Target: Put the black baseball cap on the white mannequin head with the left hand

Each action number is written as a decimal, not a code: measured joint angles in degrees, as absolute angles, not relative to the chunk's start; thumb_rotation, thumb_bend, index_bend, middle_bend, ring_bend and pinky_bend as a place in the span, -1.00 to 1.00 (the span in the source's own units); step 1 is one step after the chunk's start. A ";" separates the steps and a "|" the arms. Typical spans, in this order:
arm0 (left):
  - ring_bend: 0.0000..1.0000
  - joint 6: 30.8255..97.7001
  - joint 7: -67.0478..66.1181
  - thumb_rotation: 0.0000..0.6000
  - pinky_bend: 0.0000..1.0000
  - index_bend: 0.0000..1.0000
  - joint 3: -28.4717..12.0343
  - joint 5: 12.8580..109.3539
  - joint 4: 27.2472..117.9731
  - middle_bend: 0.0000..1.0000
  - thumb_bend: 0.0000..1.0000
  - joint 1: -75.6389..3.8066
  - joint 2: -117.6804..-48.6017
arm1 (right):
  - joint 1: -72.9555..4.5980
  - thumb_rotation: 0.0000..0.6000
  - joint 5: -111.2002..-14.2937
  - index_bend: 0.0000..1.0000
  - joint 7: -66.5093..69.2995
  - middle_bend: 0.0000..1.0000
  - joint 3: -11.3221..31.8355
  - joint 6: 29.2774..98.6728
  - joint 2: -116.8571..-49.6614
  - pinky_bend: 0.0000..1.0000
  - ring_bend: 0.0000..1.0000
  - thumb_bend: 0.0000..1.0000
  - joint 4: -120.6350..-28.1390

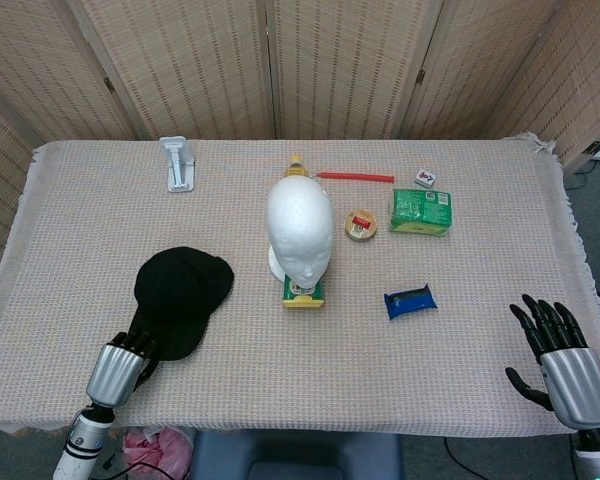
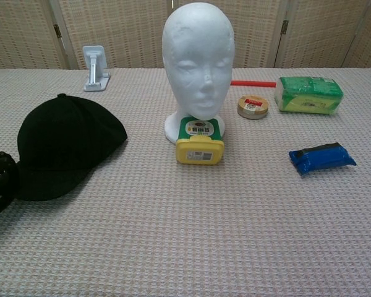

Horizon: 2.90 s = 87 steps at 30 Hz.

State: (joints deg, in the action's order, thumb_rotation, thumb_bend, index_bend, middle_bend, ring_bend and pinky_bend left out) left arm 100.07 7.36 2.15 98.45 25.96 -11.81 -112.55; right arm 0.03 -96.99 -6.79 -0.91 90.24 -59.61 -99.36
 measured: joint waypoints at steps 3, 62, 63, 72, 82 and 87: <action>0.07 101.19 8.96 1.00 0.39 0.41 1.58 97.82 23.81 0.41 -0.19 -11.89 -113.72 | -0.01 1.00 -96.84 -1.00 -6.95 -1.00 -0.90 90.04 -59.63 -1.00 -1.00 -0.62 -99.38; 0.15 122.60 10.33 1.00 0.46 0.50 -5.27 90.94 16.72 0.52 -0.19 -22.03 -109.09 | -0.72 1.00 -94.41 -1.00 -8.54 -1.00 -0.72 87.55 -59.52 -1.00 -1.00 -0.61 -100.32; 0.15 122.59 10.30 1.00 0.46 0.50 -5.32 90.87 16.85 0.52 -0.19 -22.02 -109.07 | -0.72 1.00 -94.41 -1.00 -8.53 -1.00 -0.72 87.54 -59.52 -1.00 -1.00 -0.61 -100.32; 0.15 123.40 9.94 1.00 0.46 0.50 -8.37 88.38 18.81 0.51 -0.19 -23.13 -108.99 | -0.67 1.00 -94.37 -1.00 -8.25 -1.00 -0.71 87.69 -59.37 -1.00 -1.00 -0.61 -100.32; 0.15 125.76 7.34 1.00 0.46 0.50 -11.12 87.45 23.46 0.52 -0.19 -26.54 -107.38 | -1.03 1.00 -93.83 -1.00 -7.66 -1.00 -0.64 86.89 -59.07 -1.00 -1.00 -0.60 -100.36; 0.15 125.91 4.16 1.00 0.46 0.50 -11.62 87.99 26.96 0.52 -0.19 -28.03 -104.67 | -1.08 1.00 -93.29 -1.00 -6.72 -1.00 -0.42 86.90 -58.65 -1.00 -1.00 -0.60 -100.32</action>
